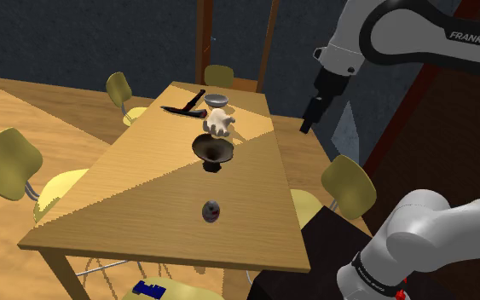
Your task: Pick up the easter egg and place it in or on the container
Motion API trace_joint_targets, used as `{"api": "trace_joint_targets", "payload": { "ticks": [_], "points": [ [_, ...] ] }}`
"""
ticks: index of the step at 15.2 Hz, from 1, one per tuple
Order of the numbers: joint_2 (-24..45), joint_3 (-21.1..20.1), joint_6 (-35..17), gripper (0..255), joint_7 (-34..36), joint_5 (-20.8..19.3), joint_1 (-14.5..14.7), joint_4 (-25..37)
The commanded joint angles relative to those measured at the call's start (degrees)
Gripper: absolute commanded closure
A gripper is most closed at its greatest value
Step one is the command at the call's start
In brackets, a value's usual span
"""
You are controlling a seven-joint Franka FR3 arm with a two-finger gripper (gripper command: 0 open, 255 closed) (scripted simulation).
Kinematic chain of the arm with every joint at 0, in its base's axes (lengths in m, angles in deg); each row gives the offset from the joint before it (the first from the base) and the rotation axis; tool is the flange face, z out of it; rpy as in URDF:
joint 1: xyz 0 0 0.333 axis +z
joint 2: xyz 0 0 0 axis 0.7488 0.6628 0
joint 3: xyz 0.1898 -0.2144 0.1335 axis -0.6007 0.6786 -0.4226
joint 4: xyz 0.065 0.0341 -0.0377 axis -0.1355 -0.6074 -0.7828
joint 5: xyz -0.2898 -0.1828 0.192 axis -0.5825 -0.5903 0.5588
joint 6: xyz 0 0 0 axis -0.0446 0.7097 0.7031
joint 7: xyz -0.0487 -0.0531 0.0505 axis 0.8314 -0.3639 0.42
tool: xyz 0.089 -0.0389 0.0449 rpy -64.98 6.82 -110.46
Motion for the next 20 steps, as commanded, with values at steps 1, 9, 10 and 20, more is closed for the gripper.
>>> {"api": "trace_joint_targets", "payload": {
  "ticks": [1, 9, 10, 20],
  "points": [
    [0.00, 0.00, 0.00, 0, 0.00, 0.00, 0.00, 0.00],
    [7.33, -4.67, -14.15, 0, 5.50, 4.10, 1.32, -7.11],
    [8.61, -5.28, -15.98, 0, 6.16, 4.55, 1.49, -7.66],
    [25.47, -11.39, -34.07, 0, 12.85, 7.45, 2.72, -8.77]
  ]
}}
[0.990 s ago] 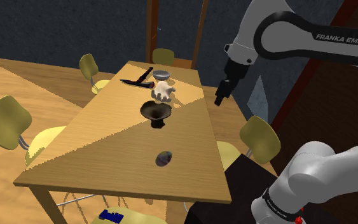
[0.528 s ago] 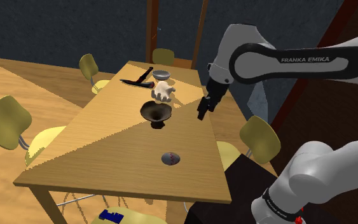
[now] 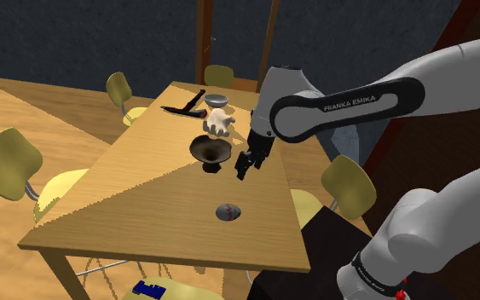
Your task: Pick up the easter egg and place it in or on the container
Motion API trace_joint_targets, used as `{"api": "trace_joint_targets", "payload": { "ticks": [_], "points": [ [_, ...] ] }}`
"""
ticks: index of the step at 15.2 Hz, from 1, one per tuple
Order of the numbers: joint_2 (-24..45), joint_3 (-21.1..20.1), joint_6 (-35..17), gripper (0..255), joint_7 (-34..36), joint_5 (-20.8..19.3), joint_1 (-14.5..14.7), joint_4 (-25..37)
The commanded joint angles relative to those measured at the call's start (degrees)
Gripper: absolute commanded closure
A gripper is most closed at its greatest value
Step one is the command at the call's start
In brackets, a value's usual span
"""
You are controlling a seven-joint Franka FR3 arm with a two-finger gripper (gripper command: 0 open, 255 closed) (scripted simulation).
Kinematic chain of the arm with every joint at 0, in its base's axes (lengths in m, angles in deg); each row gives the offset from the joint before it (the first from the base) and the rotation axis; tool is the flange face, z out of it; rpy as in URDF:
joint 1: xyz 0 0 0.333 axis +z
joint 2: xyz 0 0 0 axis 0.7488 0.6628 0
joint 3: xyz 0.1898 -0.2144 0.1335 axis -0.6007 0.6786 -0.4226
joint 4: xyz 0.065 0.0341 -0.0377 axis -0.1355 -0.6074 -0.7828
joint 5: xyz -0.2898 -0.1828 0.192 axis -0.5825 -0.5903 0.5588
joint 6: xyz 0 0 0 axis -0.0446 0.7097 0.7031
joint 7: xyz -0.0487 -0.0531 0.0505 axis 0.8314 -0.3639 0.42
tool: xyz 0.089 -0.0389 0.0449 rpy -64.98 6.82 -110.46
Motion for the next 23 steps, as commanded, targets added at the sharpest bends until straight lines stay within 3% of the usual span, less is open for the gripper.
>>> {"api": "trace_joint_targets", "payload": {
  "ticks": [1, 11, 18, 23],
  "points": [
    [3.84, -1.29, -3.48, 0, 1.66, 0.21, 0.26, 0.52],
    [25.59, -5.00, -17.84, 0, 10.77, -4.15, 1.66, 7.91],
    [30.59, -4.49, -22.88, 0, 12.38, -6.43, 2.49, 7.72],
    [31.02, -4.42, -23.29, 0, 12.53, -6.63, 2.59, 7.73]
  ]
}}
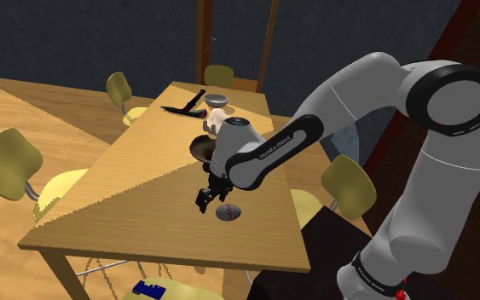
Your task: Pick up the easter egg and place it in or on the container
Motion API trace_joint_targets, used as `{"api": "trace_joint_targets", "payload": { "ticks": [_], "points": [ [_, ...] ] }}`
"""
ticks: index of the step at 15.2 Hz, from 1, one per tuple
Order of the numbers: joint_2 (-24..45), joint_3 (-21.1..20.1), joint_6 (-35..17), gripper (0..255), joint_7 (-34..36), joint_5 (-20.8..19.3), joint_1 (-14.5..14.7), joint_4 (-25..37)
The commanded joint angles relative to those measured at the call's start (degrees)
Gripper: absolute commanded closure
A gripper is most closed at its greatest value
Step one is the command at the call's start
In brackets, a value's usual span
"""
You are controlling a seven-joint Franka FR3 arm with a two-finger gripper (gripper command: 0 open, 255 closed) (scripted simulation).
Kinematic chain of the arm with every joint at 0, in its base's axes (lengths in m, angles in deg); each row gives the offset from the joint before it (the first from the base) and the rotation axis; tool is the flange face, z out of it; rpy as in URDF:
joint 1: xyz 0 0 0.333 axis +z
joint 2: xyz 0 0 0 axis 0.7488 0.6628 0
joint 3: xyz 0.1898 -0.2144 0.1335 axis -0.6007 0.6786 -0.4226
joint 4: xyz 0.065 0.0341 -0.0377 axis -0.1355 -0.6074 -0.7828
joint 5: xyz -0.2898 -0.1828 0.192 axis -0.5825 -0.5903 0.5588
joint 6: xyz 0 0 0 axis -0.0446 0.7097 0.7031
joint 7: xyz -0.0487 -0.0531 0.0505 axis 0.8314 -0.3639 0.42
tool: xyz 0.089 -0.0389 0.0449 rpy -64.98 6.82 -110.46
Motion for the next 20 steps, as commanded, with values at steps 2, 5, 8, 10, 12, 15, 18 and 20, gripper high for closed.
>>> {"api": "trace_joint_targets", "payload": {
  "ticks": [2, 5, 8, 10, 12, 15, 18, 20],
  "points": [
    [0.05, 0.01, -0.04, 0, 0.01, -0.02, 0.01, 0.02],
    [0.04, 0.01, -0.03, 255, 0.01, -0.02, 0.01, 0.01],
    [0.04, 0.01, -0.03, 255, 0.01, -0.02, 0.01, 0.01],
    [0.04, 0.01, -0.03, 255, 0.01, -0.02, 0.01, 0.01],
    [0.04, 0.01, -0.03, 255, 0.01, -0.02, 0.01, 0.01],
    [-1.17, -0.78, -0.53, 0, -6.50, 1.13, -1.52, -2.03],
    [-4.10, -2.67, -1.31, 0, -26.63, 4.36, -6.33, -6.94],
    [-4.99, -2.89, -1.33, 0, -35.54, 5.50, -8.15, -8.45]
  ]
}}
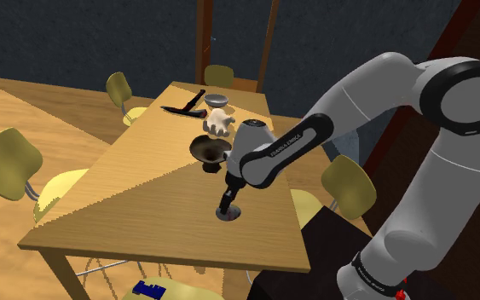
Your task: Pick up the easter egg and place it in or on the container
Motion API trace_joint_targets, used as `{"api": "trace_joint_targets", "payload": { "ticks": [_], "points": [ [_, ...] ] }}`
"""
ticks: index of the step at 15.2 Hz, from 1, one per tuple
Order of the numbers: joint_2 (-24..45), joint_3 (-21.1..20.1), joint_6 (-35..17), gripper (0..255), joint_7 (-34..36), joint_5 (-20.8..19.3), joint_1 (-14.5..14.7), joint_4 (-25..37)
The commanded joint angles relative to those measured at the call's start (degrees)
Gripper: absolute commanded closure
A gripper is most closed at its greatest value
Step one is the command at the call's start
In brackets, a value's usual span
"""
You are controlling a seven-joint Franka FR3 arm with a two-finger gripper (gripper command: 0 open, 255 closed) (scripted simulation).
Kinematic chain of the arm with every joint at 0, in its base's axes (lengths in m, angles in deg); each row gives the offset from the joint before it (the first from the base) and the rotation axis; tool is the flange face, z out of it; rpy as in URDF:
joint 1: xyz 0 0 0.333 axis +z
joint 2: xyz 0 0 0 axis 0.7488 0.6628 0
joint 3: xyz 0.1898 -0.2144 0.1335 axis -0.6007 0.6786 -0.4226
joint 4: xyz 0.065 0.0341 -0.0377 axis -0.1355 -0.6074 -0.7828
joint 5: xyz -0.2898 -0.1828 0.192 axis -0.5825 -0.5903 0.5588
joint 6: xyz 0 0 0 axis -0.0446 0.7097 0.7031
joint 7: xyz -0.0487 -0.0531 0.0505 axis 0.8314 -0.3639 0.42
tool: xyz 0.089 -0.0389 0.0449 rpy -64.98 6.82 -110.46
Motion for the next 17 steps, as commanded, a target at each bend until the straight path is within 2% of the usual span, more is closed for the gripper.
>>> {"api": "trace_joint_targets", "payload": {
  "ticks": [1, 7, 15, 16, 17],
  "points": [
    [0.21, -0.11, -0.81, 0, -5.14, 0.32, -0.85, -0.92],
    [5.83, 0.88, -5.93, 0, -3.00, -2.69, 0.27, -0.59],
    [5.82, 0.91, -5.92, 0, -3.02, -2.66, 0.31, -0.59],
    [5.82, 0.91, -5.92, 255, -3.02, -2.66, 0.31, -0.59],
    [5.82, 0.91, -5.92, 255, -3.02, -2.66, 0.31, -0.59]
  ]
}}
